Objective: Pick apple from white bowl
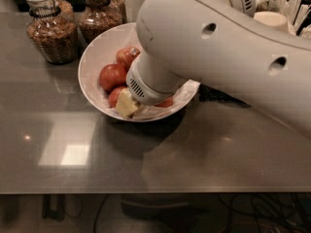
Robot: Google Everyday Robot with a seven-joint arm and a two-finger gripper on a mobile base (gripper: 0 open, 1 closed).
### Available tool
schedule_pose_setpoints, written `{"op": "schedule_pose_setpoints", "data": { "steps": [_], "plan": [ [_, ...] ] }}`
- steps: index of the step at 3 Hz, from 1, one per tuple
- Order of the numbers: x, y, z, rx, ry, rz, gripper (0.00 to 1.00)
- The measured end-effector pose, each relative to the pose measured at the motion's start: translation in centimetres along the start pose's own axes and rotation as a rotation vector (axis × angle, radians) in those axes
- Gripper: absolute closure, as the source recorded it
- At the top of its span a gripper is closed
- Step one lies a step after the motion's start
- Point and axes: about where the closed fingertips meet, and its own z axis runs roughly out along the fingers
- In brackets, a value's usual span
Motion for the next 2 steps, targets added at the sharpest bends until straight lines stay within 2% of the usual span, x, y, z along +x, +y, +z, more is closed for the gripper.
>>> {"op": "schedule_pose_setpoints", "data": {
  "steps": [1, 2],
  "plan": [
    [0.1, 0.5, 0.0, -0.02, 0.006, -0.032, 1.0],
    [-0.7, -0.3, -2.6, -0.072, -0.033, -0.061, 1.0]
  ]
}}
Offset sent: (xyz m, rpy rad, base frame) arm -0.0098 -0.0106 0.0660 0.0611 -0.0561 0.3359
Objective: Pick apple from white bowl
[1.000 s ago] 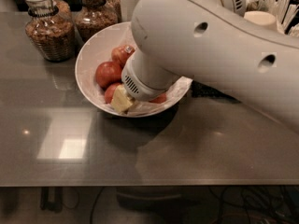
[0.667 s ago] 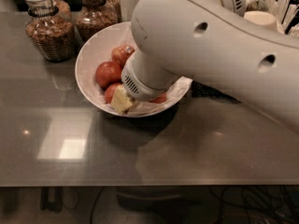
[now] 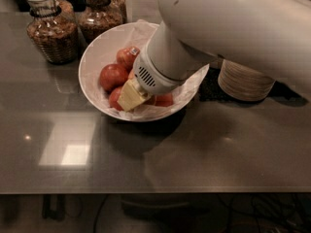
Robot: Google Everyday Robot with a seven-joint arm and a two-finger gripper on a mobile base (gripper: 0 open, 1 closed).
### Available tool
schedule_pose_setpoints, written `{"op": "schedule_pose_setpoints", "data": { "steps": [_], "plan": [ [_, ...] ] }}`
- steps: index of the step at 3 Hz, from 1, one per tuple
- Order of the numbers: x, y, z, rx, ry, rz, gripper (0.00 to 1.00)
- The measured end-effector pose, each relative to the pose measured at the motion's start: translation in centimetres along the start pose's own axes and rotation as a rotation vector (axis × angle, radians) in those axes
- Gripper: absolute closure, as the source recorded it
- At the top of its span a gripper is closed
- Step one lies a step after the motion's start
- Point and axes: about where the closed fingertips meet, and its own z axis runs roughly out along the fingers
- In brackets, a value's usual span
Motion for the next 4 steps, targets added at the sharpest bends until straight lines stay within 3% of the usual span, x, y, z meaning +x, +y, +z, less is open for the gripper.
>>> {"op": "schedule_pose_setpoints", "data": {
  "steps": [2, 3, 4],
  "plan": [
    [-2.1, -5.6, -7.3, -0.078, -0.175, -0.083, 1.0],
    [-3.0, -6.9, -7.6, -0.186, -0.239, -0.167, 1.0],
    [-3.3, -6.7, -7.7, -0.183, -0.255, -0.245, 1.0]
  ]
}}
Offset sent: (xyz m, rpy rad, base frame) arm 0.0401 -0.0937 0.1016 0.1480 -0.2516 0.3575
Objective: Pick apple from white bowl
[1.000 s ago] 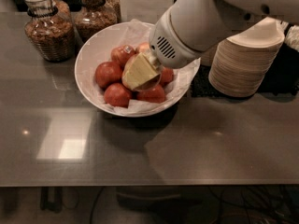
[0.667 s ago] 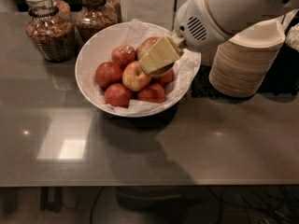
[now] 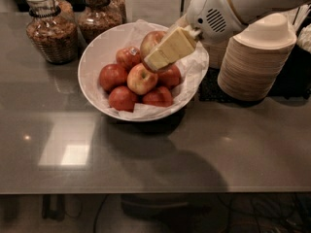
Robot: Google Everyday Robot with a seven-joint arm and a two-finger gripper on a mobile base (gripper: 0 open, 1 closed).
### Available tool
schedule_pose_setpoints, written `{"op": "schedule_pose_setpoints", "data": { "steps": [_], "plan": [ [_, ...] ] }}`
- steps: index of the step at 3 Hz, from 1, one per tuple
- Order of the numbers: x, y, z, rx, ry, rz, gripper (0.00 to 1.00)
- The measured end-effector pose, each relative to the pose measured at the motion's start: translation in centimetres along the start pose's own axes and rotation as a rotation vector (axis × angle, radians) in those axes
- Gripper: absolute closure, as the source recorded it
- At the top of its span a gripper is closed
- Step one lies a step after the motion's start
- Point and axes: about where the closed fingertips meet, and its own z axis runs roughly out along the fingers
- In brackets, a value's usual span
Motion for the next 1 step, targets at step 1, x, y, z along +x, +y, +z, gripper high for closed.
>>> {"op": "schedule_pose_setpoints", "data": {
  "steps": [1],
  "plan": [
    [0.0, 0.0, 0.0, 0.0, 0.0, 0.0, 1.0]
  ]
}}
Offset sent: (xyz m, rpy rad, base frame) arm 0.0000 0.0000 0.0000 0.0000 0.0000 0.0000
